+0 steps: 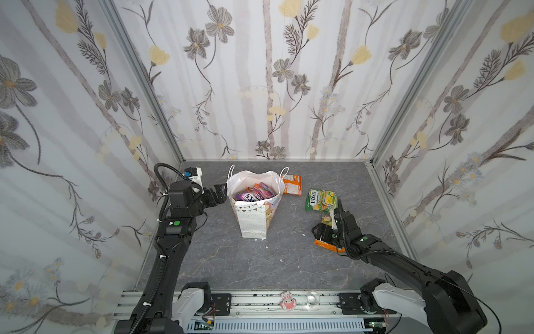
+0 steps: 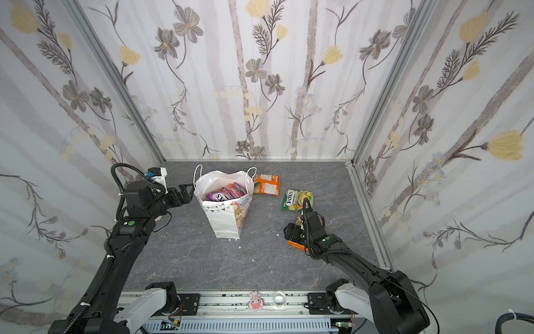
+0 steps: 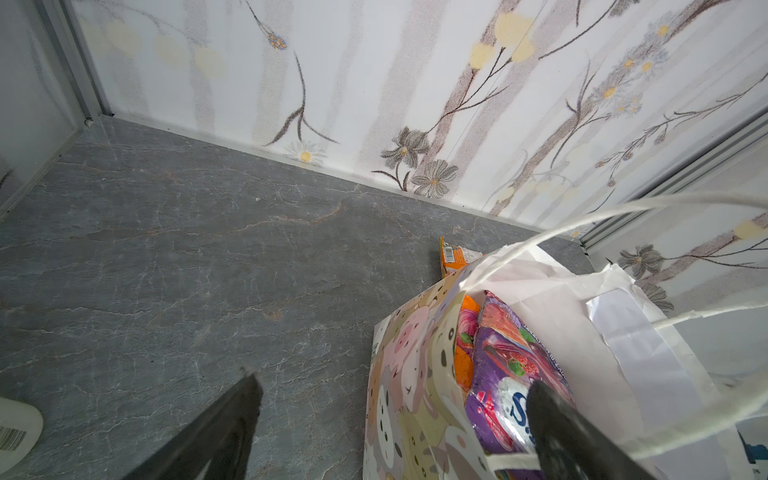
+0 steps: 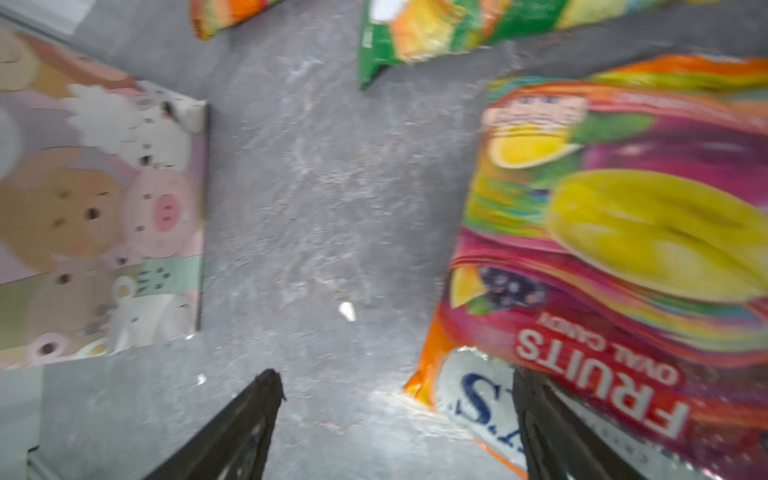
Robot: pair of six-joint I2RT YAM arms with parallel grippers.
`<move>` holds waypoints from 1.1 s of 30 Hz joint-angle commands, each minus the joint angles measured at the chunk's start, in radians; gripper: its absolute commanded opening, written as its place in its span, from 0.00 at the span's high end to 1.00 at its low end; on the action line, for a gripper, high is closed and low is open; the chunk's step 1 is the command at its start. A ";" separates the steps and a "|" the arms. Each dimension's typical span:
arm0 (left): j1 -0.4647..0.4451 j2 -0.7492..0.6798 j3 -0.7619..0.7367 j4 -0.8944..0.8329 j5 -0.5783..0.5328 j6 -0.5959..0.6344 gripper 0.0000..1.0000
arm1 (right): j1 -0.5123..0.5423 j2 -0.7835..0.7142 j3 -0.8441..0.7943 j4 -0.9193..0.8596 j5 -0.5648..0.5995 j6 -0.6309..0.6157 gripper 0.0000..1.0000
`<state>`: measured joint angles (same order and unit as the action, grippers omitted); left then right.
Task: Place the snacks into the paper bag
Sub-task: 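Lower the right gripper onto the multicolour Fox's Fruits pack and close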
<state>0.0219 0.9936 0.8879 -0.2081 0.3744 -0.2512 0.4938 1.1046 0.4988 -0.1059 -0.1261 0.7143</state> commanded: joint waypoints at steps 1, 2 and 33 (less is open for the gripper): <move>-0.003 0.002 0.003 0.029 0.001 -0.005 0.00 | 0.018 -0.052 0.041 -0.021 -0.033 -0.013 0.13; -0.004 0.003 0.002 0.031 -0.001 -0.006 0.00 | 0.018 -0.079 0.043 -0.044 -0.012 -0.013 0.13; -0.012 -0.055 -0.024 -0.028 -0.020 0.032 0.00 | -0.039 -0.260 -0.184 -0.240 0.315 0.136 0.14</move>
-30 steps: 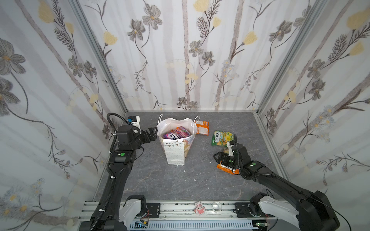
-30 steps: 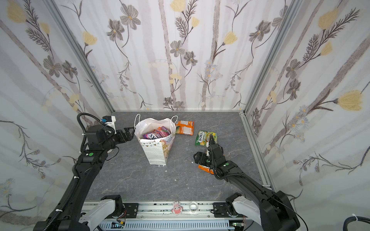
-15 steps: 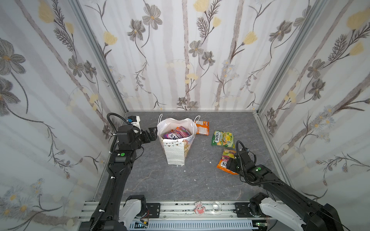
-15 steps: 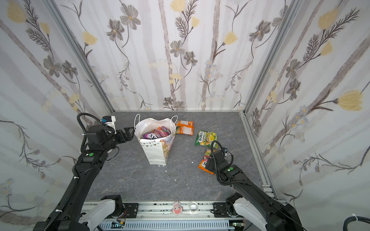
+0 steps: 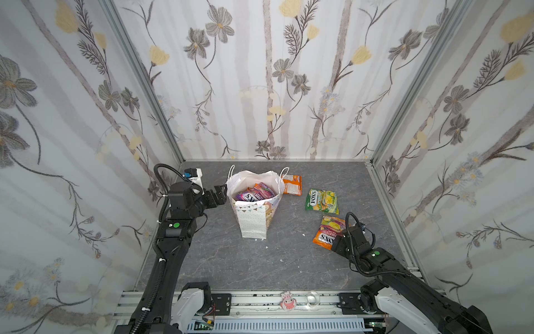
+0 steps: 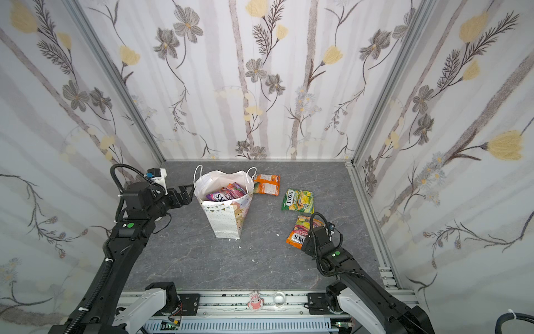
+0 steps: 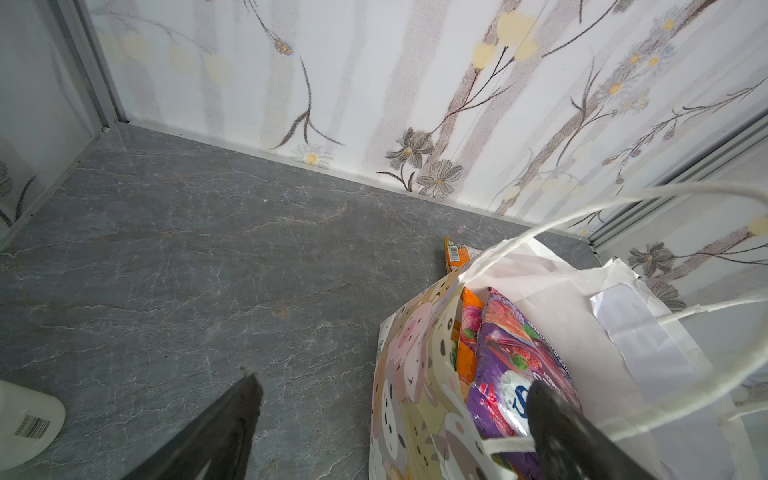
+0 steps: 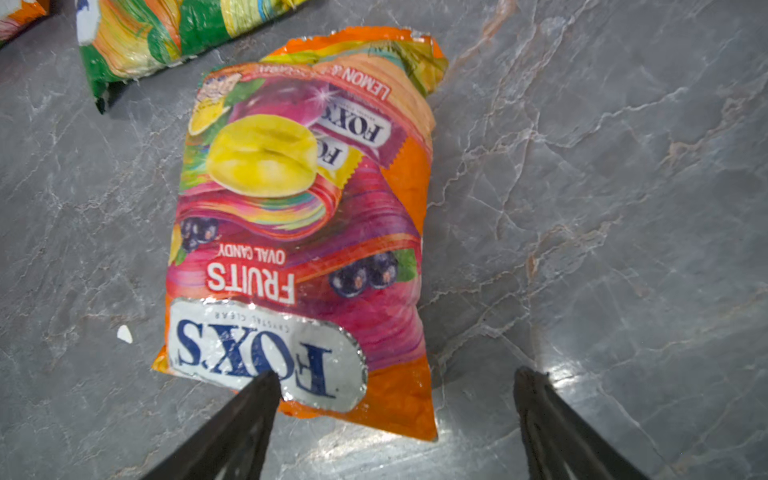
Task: Place the snacks into the paper bag
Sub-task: 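Lower the right gripper onto the multicolour Fox's Fruits pack and close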
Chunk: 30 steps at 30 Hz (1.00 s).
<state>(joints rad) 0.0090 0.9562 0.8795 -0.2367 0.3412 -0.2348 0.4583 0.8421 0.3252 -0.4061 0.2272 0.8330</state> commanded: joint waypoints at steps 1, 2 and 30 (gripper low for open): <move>0.000 -0.024 -0.026 0.010 0.014 0.018 0.00 | -0.004 -0.001 -0.011 0.062 -0.045 0.014 0.16; -0.001 -0.029 -0.033 0.019 0.008 0.019 0.00 | -0.007 -0.005 -0.011 0.065 -0.048 0.005 0.17; 0.000 -0.045 -0.043 0.022 -0.026 0.014 0.00 | -0.110 -0.094 -0.129 0.184 -0.190 -0.055 0.71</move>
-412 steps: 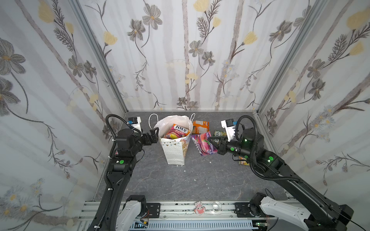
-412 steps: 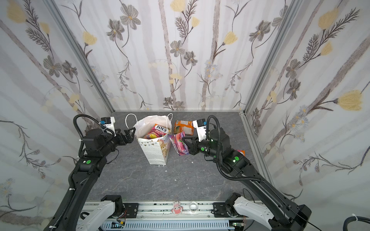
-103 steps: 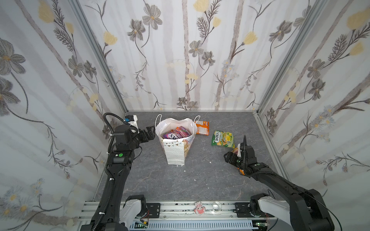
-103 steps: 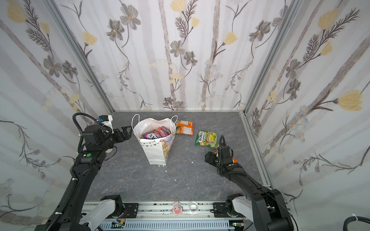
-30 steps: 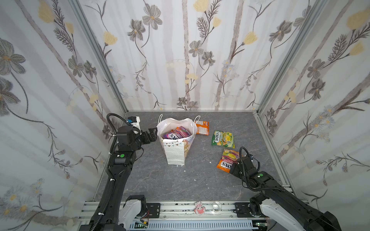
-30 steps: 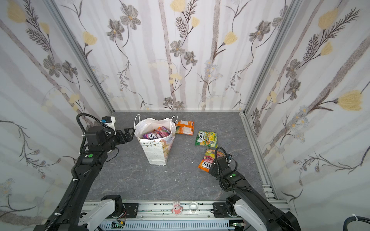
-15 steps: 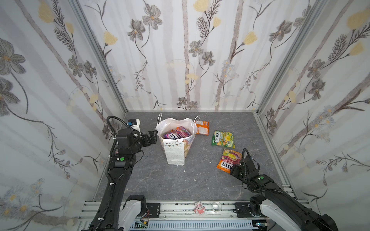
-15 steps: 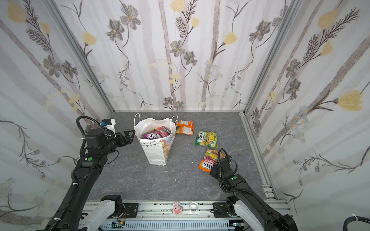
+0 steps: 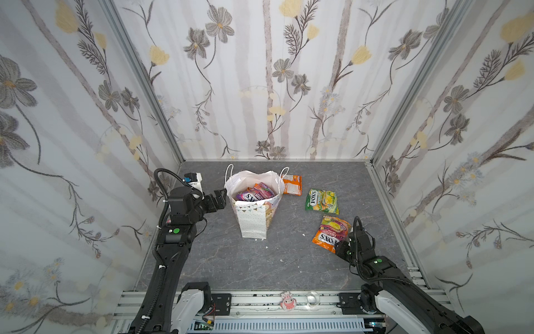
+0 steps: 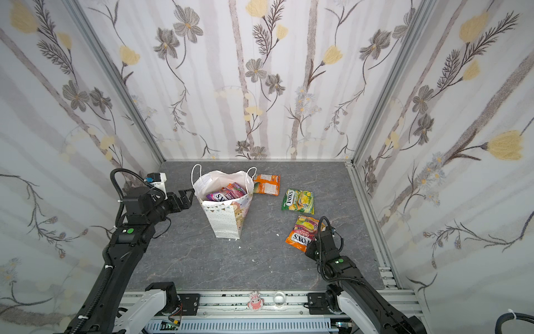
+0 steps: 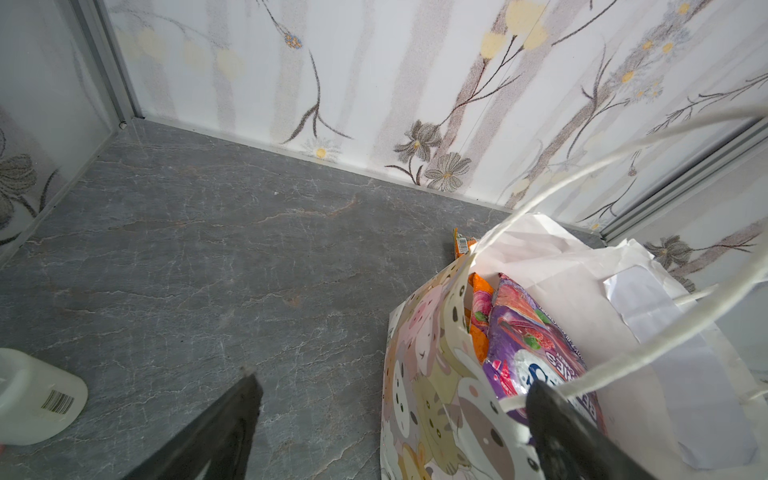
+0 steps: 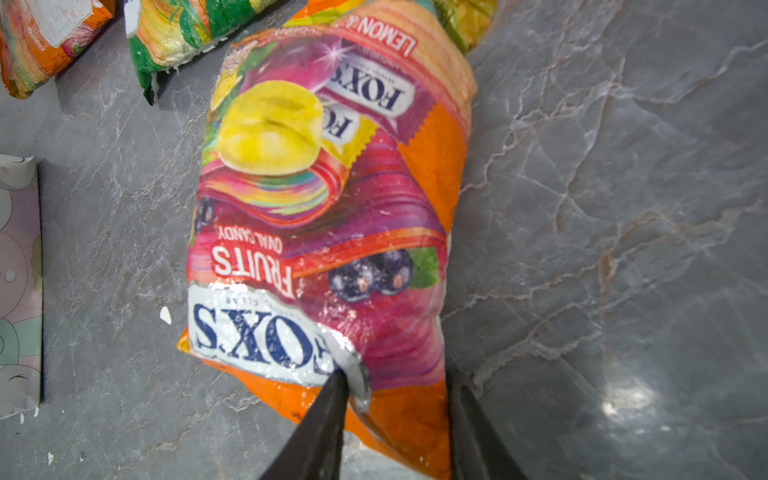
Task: Place the snacks into the paper bag
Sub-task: 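Lower the right gripper onto the multicolour Fox's Fruits pack and close, then lift the Fruits pack with the right gripper off the table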
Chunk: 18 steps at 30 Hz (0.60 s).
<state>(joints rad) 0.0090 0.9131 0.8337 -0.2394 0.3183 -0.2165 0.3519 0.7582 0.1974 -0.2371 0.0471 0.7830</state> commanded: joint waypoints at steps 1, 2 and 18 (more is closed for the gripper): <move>0.000 -0.004 0.002 0.024 -0.012 -0.006 0.00 | -0.004 -0.015 -0.002 0.015 -0.010 -0.005 0.79; 0.000 -0.008 -0.001 0.026 -0.013 -0.005 0.00 | -0.004 -0.021 -0.003 0.016 -0.012 -0.006 0.83; 0.001 -0.012 -0.003 0.024 0.002 -0.003 0.00 | -0.006 -0.108 0.019 0.015 -0.088 -0.031 1.00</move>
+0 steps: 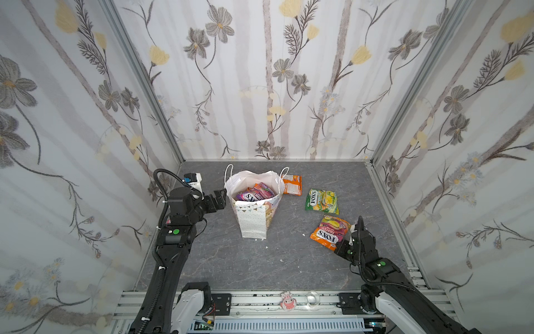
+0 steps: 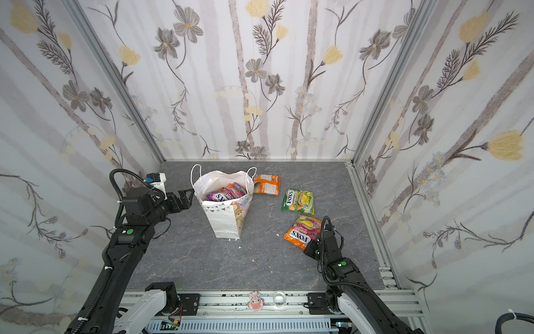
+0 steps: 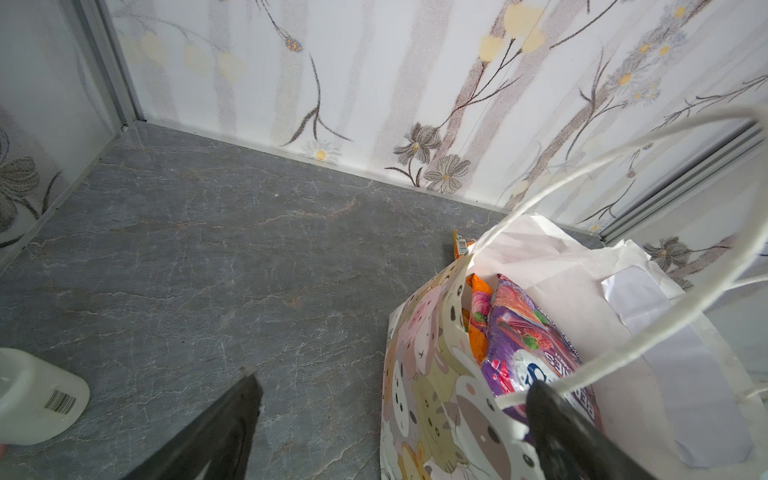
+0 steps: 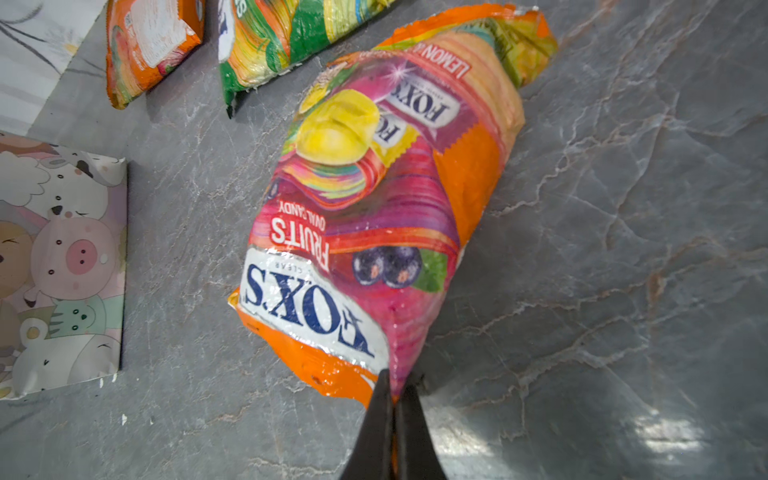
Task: Place the snacks into the paper bag
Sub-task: 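Lift the Fruits pack with the right gripper off the table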
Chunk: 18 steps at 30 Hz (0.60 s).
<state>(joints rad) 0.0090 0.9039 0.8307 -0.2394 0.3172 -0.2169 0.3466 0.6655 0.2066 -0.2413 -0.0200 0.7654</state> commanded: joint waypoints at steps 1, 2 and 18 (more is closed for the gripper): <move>0.000 -0.004 0.001 0.024 0.002 -0.002 0.00 | -0.001 -0.023 0.013 0.022 -0.032 -0.017 1.00; 0.000 -0.005 0.000 0.023 -0.001 -0.002 0.00 | -0.001 -0.032 0.015 0.025 -0.041 -0.023 1.00; 0.001 -0.010 0.006 0.010 -0.037 -0.006 0.00 | 0.000 -0.037 0.179 -0.024 -0.115 -0.114 1.00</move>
<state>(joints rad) 0.0090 0.8963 0.8310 -0.2424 0.2893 -0.2169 0.3466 0.6266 0.3630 -0.2718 -0.1246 0.6746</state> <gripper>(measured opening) 0.998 0.049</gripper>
